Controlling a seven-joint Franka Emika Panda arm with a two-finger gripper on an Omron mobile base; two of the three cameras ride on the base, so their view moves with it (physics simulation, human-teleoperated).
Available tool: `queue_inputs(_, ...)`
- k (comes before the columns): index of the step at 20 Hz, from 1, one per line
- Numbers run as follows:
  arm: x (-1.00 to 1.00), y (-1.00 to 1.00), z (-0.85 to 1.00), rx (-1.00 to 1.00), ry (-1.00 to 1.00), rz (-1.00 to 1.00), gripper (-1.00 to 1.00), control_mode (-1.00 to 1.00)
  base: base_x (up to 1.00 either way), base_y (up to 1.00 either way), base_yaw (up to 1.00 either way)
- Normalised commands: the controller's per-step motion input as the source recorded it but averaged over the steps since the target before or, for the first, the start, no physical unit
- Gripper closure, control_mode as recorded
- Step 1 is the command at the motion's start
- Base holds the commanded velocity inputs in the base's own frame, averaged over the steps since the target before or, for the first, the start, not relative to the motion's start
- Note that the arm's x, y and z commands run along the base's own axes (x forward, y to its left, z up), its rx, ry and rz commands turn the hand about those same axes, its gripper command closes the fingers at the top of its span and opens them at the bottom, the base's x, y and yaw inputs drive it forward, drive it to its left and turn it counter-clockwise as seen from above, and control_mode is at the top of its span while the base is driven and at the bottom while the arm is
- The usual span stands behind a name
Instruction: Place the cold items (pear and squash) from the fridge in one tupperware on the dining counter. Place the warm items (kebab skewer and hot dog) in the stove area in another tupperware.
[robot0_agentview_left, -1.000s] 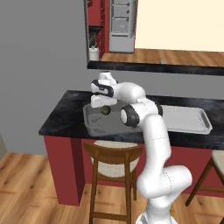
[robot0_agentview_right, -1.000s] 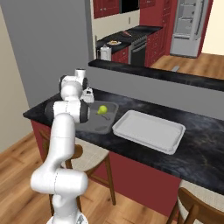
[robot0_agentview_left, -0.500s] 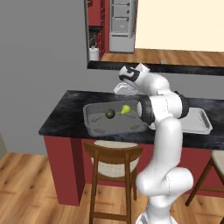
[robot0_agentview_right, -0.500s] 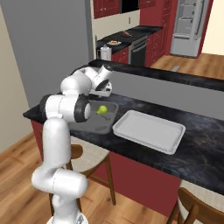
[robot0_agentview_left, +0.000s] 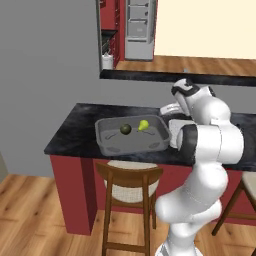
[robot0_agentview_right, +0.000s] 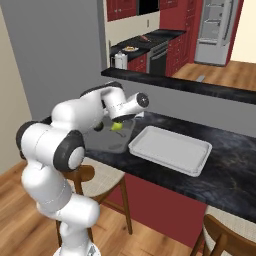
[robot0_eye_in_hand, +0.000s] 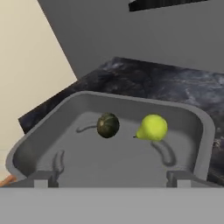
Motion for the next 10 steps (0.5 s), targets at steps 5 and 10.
queue_inputs(5,-1.0,-0.5,0.73,-0.21,0.08,-0.01,-1.0,-1.0,0.0,0.0,0.0)
queue_inputs(10,-1.0,-0.11,-0.07,-0.45,0.29,-0.04,-1.0,-1.0,0.0,0.0,0.0)
